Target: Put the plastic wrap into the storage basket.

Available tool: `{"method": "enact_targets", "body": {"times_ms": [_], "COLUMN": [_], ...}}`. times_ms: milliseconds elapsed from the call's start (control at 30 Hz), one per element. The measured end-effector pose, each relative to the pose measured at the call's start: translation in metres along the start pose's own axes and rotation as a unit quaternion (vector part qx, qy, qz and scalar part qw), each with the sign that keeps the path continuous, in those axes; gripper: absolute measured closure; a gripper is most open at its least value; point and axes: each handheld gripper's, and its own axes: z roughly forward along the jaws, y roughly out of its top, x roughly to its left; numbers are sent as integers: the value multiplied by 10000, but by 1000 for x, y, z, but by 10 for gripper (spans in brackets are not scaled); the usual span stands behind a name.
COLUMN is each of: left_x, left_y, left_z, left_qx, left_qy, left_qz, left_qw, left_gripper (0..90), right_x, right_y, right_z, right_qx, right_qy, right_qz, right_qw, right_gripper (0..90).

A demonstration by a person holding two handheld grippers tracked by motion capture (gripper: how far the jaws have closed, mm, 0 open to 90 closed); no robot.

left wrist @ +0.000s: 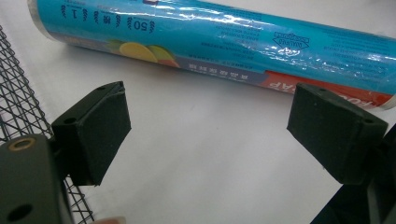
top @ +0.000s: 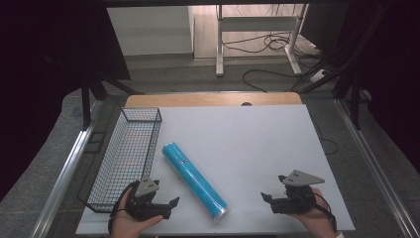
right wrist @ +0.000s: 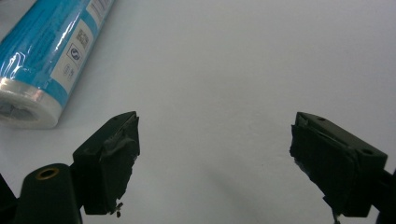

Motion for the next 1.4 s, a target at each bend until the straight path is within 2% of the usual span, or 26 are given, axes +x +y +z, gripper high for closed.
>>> {"method": "enact_targets", "body": {"times_ms": [533, 900, 933, 967, 1000, 1233, 1400], "left_x": [-1, -1, -1, -1, -1, -2, -4], "left_y": [-1, -1, 0, 0, 0, -2, -5], "left_z": [0, -2, -4, -4, -5, -9, -9], "left_qx": [19, -6, -8, -8, -30, -40, 17], "left_qy": [-65, -74, -106, -106, -109, -133, -161], "left_qz": [9, -20, -41, -41, -56, -43, 17], "left_qw": [10000, 10000, 9999, 9999, 9999, 9999, 9999], "left_gripper": [133, 134, 134, 134, 135, 134, 134], "right_x": [-5, -4, -5, -5, -4, 0, 8], "right_y": [3, 11, 14, 14, 19, 37, 56], "right_z": [1, 2, 2, 2, 3, 6, 20], "right_qx": [25, 62, 60, 60, 52, 91, 223], "right_qy": [172, 296, 350, 350, 462, 573, 676], "right_qz": [344, 427, 532, 532, 596, 547, 443], "right_qw": [9993, 9986, 9980, 9980, 9971, 9968, 9965], "right_gripper": [206, 222, 237, 237, 245, 244, 242]}}
